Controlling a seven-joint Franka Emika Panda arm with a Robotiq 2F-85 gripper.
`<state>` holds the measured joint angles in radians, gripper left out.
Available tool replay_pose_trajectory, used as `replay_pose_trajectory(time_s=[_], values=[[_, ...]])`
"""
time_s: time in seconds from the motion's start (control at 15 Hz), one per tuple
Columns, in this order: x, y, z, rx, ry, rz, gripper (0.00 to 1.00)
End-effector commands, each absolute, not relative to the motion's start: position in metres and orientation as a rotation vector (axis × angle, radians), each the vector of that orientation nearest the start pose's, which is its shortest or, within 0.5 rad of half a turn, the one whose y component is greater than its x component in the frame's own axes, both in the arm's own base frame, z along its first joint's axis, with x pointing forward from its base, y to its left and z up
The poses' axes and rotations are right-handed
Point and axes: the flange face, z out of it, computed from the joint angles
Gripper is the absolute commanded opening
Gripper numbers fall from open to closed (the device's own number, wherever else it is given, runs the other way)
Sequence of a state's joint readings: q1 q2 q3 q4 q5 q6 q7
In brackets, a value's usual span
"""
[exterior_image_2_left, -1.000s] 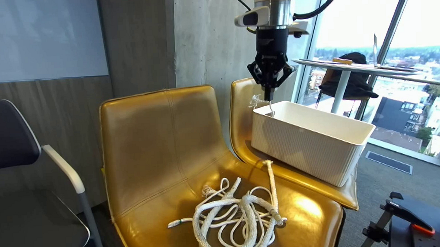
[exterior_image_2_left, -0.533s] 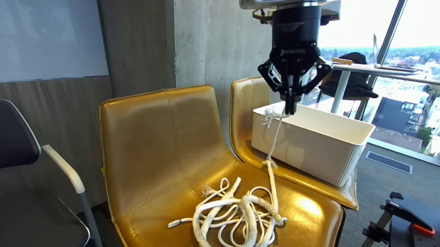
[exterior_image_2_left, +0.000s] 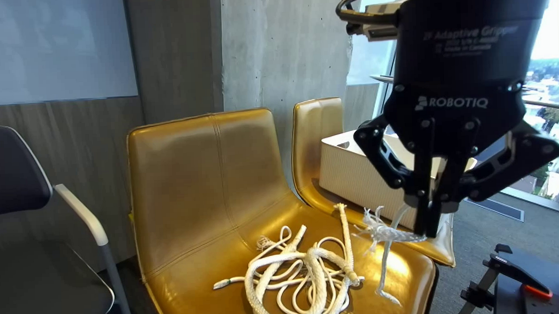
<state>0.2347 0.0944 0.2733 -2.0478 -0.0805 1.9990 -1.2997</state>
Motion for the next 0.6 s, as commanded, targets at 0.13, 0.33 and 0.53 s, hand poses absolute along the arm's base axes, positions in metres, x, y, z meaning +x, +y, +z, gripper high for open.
replay_pose_trajectory(time_s=[0.13,0.33,0.53], values=[[0.508,0.245,0.356,1.925,2.446,-0.109,0.01],[0.526,0.21,0.338,1.998,2.391,-0.09,0.01],[0.545,0.186,0.329,2.063,2.35,-0.063,0.01]])
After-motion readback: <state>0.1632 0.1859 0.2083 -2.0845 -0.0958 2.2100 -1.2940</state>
